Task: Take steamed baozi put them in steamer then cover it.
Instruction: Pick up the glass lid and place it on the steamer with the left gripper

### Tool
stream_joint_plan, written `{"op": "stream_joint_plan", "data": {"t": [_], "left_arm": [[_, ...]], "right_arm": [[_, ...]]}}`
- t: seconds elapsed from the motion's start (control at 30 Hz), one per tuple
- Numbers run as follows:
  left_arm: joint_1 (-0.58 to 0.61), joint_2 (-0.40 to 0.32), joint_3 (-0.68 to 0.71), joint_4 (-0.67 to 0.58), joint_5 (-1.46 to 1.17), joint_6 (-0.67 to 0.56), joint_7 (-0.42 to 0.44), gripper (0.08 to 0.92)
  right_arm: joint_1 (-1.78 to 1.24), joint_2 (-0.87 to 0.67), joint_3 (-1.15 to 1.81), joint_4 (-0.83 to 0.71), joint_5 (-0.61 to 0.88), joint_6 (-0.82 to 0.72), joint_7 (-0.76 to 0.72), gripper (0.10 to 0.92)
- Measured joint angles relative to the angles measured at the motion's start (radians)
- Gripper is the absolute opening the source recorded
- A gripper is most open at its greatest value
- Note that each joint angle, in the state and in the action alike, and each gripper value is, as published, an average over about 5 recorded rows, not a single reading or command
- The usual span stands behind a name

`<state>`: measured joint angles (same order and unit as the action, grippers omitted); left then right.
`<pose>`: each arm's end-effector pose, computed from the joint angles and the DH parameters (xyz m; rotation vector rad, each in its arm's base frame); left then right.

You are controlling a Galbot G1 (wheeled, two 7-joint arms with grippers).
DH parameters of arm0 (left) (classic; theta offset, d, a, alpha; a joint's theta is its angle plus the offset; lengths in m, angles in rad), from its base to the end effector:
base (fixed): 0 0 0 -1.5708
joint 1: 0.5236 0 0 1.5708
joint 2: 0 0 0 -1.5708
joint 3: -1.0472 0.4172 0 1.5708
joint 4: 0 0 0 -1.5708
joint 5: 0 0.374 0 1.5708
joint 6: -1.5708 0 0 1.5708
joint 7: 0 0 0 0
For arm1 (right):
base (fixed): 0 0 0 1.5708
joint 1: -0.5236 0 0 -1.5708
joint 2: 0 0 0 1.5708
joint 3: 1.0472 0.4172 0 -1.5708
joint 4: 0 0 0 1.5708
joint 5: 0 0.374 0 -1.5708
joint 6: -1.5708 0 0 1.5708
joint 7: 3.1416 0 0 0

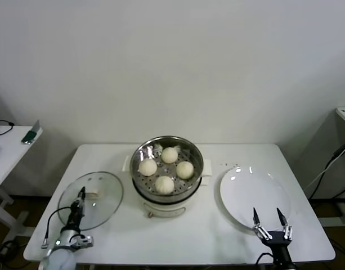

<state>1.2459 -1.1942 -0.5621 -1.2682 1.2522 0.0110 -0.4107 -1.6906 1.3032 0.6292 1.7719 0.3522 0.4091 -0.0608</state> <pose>0.2537 0.2072 -0.5474 0.0714 -2.0236 -2.2270 0.0995 -0.1278 -0.4747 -0.0153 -3.1314 -0.0694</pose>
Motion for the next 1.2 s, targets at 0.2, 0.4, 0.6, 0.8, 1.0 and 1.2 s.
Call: {"op": "stream_joint_plan", "data": {"t": [0.2,0.4,0.6,0.8,1.0,1.2], "left_arm": [[0.021,0.016,-0.013,-0.062,-0.037,0.006,0.014,0.145],[0.063,0.044,-0.036,-0.202,-0.119,0.035,0.055,0.145],[0.095,0.086,-0.054,-0.392,-0.201,0.116,0.138,0.145],[0.095,0.128,-0.035,-0.578,-0.230,0.240,0.250,0.145],[0.064,0.138,0.045,-0.719,-0.202,0.373,0.354,0.145],[0.003,0.110,0.193,-0.789,-0.135,0.493,0.452,0.145]], "right_arm": [[-0.003,-0.001,0.005,0.002,0.000,0.000,0.004,0.823],[0.000,-0.002,0.008,0.002,-0.003,-0.001,0.008,0.823],[0.005,-0.001,0.009,-0.002,-0.014,-0.007,0.018,0.823],[0.014,0.002,0.009,-0.007,-0.031,-0.014,0.031,0.823],[0.023,0.003,0.004,-0.009,-0.047,-0.020,0.040,0.823],[0.035,0.000,0.003,-0.017,-0.056,-0.021,0.046,0.823]]}}
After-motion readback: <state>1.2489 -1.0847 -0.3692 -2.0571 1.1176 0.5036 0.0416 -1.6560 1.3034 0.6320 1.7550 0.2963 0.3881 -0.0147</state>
